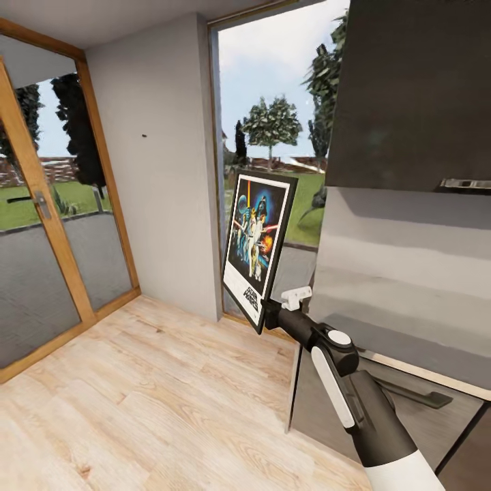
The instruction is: Pick up the poster from the kitchen countertop and hang it on one of the wall nails in the kitchen.
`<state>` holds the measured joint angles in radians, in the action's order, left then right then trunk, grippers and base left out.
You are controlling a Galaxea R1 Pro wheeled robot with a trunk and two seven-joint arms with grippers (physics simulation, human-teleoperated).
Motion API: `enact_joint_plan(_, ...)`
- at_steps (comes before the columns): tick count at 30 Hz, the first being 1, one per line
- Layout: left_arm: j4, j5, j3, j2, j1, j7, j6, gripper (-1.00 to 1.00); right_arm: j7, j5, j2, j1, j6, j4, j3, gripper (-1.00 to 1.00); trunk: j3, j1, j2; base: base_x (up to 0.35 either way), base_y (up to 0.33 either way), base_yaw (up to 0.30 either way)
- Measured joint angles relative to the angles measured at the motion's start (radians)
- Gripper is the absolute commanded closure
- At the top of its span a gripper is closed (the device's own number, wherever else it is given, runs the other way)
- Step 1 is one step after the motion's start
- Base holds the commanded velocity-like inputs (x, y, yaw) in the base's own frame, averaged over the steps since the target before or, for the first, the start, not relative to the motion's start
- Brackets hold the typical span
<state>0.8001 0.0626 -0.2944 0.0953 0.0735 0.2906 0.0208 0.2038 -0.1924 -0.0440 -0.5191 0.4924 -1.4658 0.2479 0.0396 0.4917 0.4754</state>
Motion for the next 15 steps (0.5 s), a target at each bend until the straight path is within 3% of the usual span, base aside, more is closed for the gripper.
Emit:
enact_joint_plan(11,0.001,0.000,-0.001,0.000,0.000,0.000,0.000,-1.00,0.000,0.000,0.000,0.000,0.000,0.000,0.000,1.00,-0.033,-0.042,-0.076,0.000,0.000,0.000)
enact_joint_plan(15,0.001,0.000,-0.001,0.000,0.000,0.000,0.000,-1.00,0.000,0.000,0.000,0.000,0.000,0.000,0.000,1.00,-0.033,-0.042,-0.076,0.000,0.000,0.000)
